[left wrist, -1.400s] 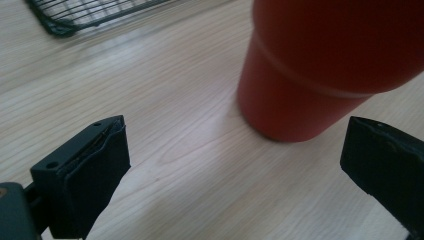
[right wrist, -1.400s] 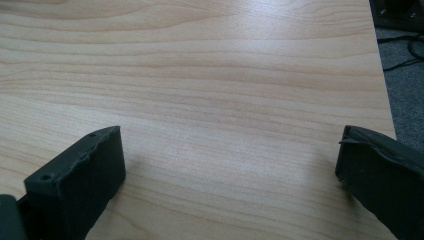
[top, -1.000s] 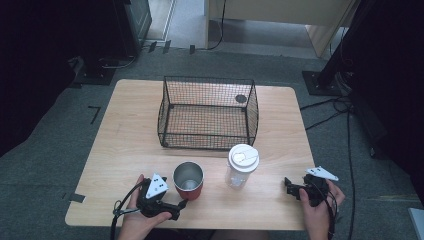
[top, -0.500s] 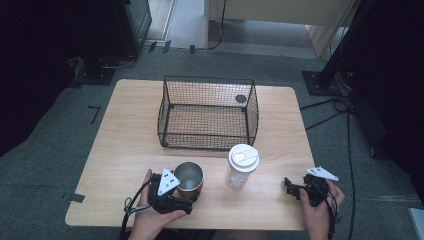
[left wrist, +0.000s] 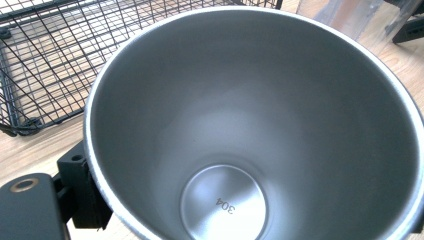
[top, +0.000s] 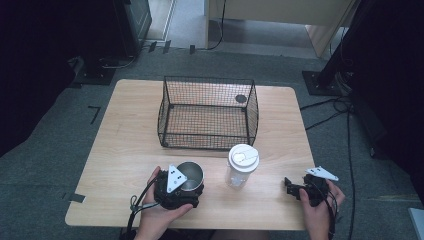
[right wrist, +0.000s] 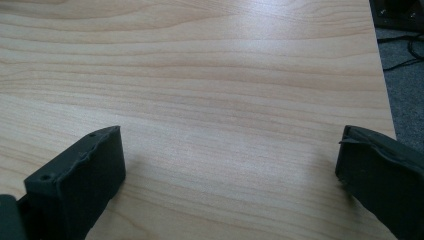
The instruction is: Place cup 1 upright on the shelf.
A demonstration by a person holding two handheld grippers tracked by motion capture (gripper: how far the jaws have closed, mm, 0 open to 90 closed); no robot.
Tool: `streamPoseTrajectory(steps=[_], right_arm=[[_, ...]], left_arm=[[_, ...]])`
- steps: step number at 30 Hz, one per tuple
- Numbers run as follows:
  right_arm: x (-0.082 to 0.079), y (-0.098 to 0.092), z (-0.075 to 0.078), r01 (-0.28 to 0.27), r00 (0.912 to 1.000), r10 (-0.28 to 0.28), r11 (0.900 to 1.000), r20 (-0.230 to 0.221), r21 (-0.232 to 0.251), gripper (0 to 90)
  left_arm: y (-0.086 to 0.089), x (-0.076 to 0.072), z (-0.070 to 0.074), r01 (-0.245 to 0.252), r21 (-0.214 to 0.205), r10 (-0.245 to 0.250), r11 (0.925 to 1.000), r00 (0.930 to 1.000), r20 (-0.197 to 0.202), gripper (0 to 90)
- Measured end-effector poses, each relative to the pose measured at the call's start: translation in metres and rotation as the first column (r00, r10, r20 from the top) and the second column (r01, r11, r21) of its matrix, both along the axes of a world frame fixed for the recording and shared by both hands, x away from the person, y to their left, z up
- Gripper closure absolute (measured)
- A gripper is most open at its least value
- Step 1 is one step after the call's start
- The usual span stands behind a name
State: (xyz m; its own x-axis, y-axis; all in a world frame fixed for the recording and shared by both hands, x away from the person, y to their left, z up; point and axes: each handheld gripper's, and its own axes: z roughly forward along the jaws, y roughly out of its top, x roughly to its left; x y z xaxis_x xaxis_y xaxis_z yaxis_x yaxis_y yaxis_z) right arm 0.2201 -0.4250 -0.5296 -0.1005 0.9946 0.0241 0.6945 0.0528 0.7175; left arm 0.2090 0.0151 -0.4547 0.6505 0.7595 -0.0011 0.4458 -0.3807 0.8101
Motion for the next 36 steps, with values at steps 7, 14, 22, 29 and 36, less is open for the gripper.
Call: streamPoseTrajectory(steps=[7,14,22,29,36], right_arm=[[0.000,0.000,0.000,0.000,1.0000,0.000,1.0000,0.000,0.000,0.0],[0.000,0.000,0.000,0.000,1.0000,0.000,1.0000,0.000,0.000,0.0],[0.000,0.000,0.000,0.000,1.0000,0.000,1.0000,0.000,0.000,0.0],[0.000,0.000,0.000,0.000,1.0000,0.000,1.0000,0.000,0.000,0.0],[0.000,0.000,0.000,0.000,1.0000,0.000,1.0000,0.000,0.001,0.0]], left_arm=[[0.005,0.002,0.012,-0.050,-0.023,0.051,0.9985,0.9979,0.039,8.2],[0.011,0.008,0.032,-0.105,-0.066,0.113,0.9923,0.9841,0.137,8.2],[0.014,0.020,0.051,-0.154,-0.094,0.171,0.9836,0.9602,0.221,8.3],[0.017,0.035,0.062,-0.188,-0.119,0.213,0.9749,0.9445,0.251,8.3],[0.015,0.046,0.076,-0.221,-0.164,0.260,0.9615,0.9235,0.282,8.3]])
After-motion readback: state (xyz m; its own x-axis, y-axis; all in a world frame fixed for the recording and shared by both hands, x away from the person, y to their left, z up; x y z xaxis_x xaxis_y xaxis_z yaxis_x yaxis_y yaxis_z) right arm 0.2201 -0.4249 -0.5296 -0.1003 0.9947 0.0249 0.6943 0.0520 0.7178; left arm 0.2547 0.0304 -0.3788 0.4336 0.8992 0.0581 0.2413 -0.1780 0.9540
